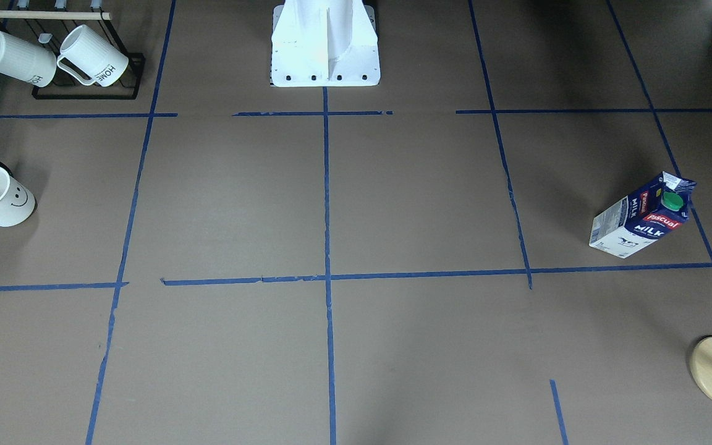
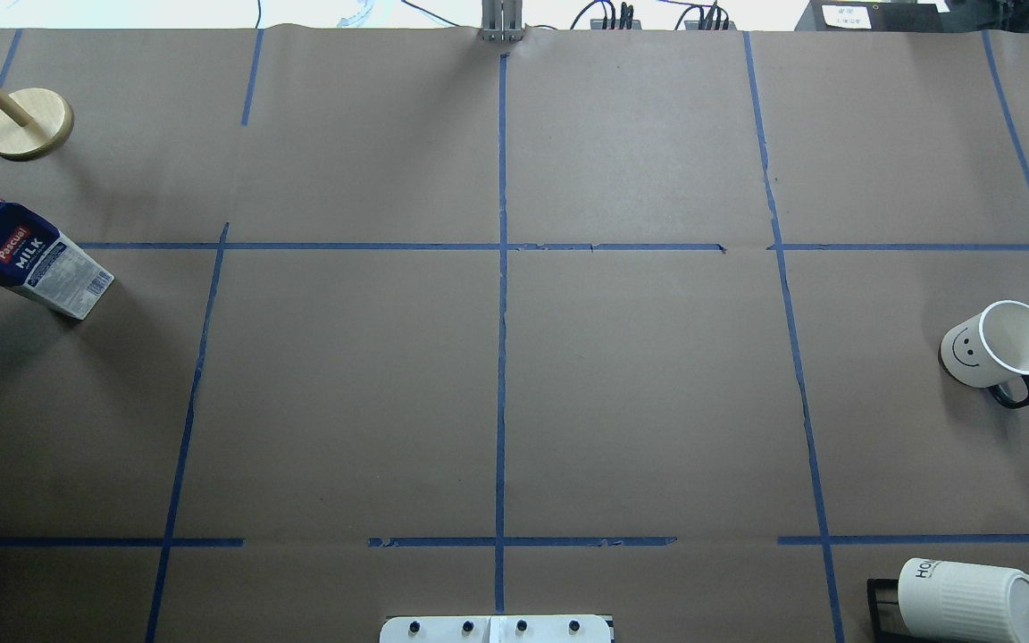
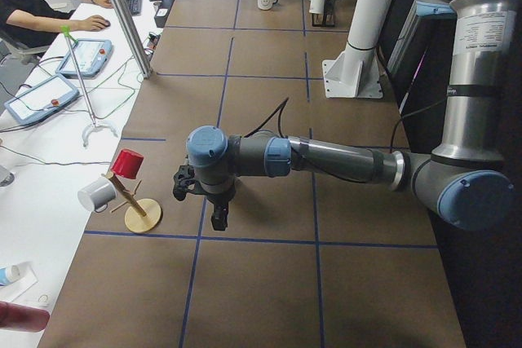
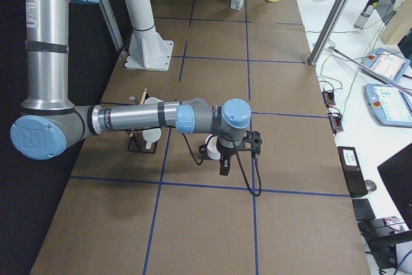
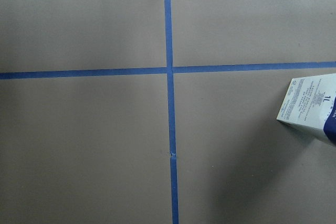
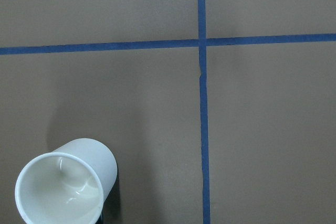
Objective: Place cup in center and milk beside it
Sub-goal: 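Lower the right gripper over the white mug's rim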
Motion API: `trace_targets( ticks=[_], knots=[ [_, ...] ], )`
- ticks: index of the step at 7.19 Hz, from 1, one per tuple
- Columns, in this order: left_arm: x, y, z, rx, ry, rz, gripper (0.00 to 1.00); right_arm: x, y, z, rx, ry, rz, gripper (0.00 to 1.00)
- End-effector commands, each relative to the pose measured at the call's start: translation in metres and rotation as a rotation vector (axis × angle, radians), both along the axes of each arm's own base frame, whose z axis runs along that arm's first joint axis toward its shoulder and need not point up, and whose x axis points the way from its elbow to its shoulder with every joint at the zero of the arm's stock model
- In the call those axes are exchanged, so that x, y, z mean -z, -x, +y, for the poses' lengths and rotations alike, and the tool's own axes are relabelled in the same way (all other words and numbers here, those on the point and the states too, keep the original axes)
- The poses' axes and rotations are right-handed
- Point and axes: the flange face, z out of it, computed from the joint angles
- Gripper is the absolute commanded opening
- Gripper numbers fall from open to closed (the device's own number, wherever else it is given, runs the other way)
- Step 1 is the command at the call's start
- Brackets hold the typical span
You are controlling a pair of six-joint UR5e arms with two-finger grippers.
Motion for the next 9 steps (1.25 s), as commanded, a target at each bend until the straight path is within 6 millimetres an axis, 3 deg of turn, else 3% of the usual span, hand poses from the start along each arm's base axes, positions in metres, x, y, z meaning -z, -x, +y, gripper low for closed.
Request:
trace_targets(
  ticks=[1,4,6,7,9],
  knots=[
    [0.001,-0.002,0.003,-0.004,-0.002,-0.002,1.00,0.006,0.000,-0.002,-0.004,-0.008,-0.002,1.00],
    [-0.020,0.001,0.008,-0.006,0.031,-0.045,1.00,0.009,0.000,-0.003,-0.001,-0.018,-0.004,1.00],
    [-0.015,0.001,0.008,-0.004,0.024,-0.044,1.00,0.012,0.003,-0.003,0.003,-0.022,-0.005,1.00],
    [-0.015,0.001,0.008,-0.006,0.022,-0.045,1.00,0.016,0.014,-0.004,0.028,-0.031,-0.009,1.00],
    [-0.014,0.001,0.007,-0.006,0.013,-0.044,1.00,0.034,0.026,-0.003,0.050,-0.065,-0.013,1.00]
  ],
)
